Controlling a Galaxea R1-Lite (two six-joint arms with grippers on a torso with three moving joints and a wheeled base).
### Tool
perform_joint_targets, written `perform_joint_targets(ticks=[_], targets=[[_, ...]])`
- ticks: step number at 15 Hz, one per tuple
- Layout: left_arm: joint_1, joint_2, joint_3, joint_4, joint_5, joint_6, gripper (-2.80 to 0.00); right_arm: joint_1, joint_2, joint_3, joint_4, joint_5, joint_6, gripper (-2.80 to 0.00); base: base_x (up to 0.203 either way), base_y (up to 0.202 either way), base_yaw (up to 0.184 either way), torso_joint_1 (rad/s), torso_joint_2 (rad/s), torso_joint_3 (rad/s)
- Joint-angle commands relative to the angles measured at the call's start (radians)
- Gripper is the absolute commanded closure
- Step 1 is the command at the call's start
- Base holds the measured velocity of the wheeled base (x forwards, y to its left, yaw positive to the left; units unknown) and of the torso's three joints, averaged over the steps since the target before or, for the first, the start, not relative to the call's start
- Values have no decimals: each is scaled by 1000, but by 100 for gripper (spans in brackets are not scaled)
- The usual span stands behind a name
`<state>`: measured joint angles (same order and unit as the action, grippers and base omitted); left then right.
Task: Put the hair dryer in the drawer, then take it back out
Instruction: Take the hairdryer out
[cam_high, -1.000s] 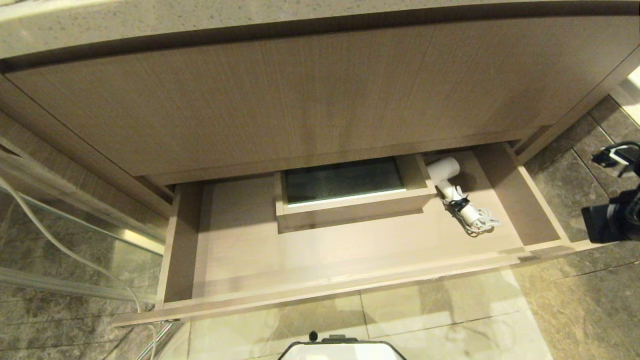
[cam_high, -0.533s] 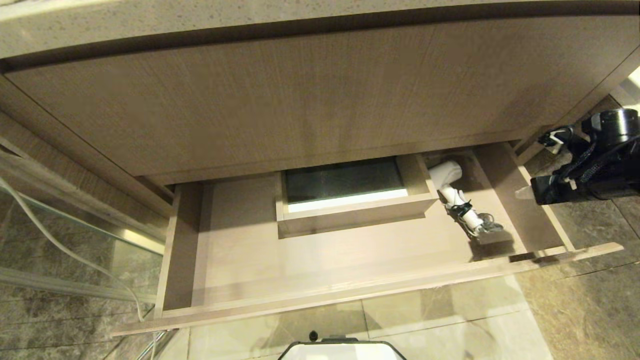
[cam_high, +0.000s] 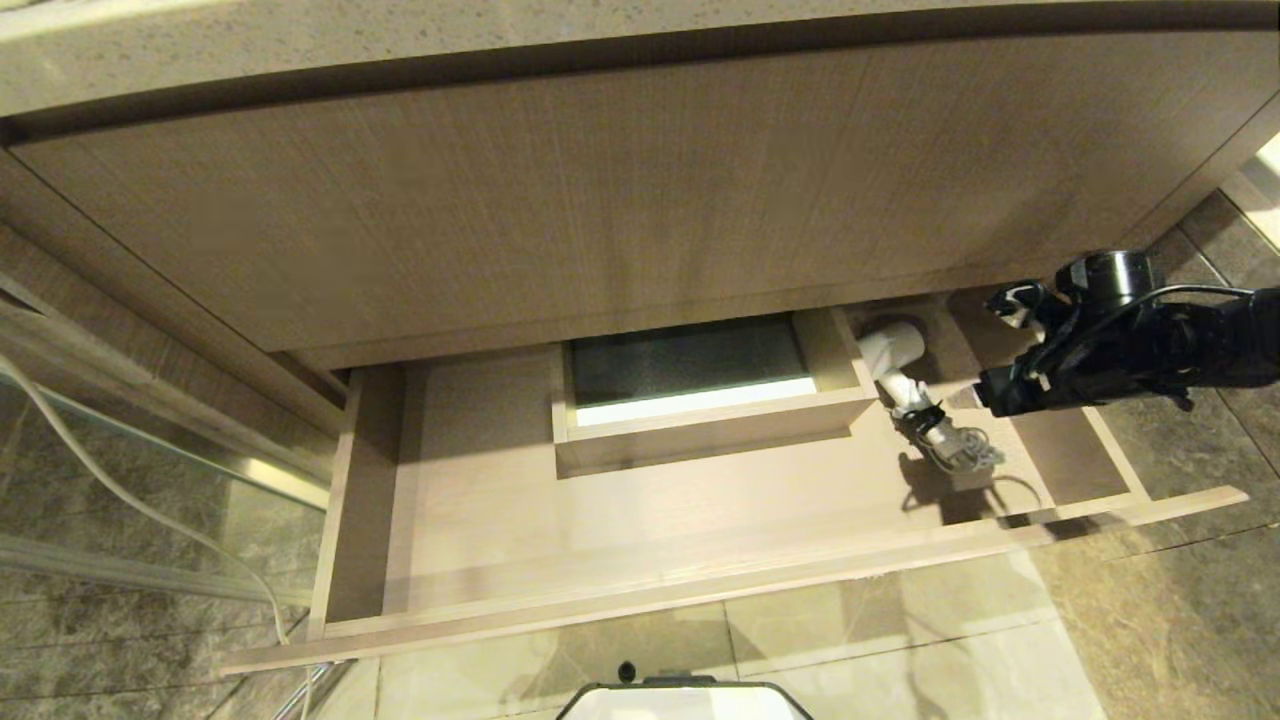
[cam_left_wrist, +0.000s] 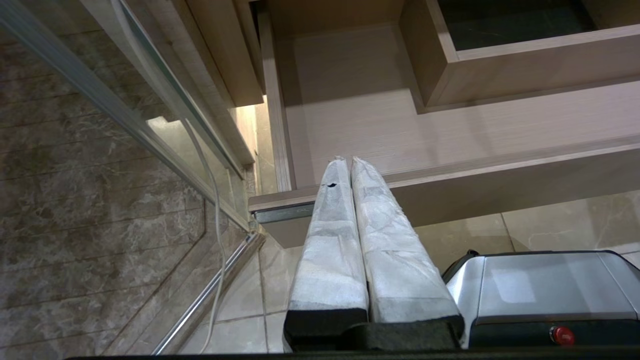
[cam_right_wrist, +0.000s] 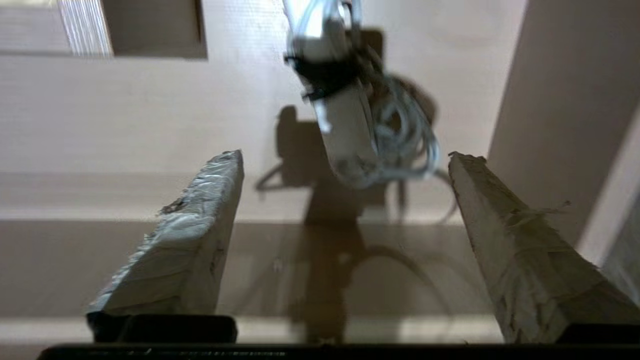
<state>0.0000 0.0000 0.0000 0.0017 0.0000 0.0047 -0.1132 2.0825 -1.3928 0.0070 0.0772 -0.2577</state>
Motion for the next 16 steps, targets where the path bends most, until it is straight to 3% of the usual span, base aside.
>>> perform_joint_targets(ticks=[1, 5, 16], targets=[[0, 0, 2, 0, 0, 0, 0, 15, 85, -31, -23, 1, -25, -280, 0, 0, 0, 0, 0, 0], [0, 0, 0, 0, 0, 0, 0, 14, 167, -88, -72, 6, -63, -280, 0, 0, 0, 0, 0, 0], [0, 0, 2, 0, 0, 0, 0, -15, 364, -230, -156, 84, -51, -280, 0, 0, 0, 0, 0, 0]])
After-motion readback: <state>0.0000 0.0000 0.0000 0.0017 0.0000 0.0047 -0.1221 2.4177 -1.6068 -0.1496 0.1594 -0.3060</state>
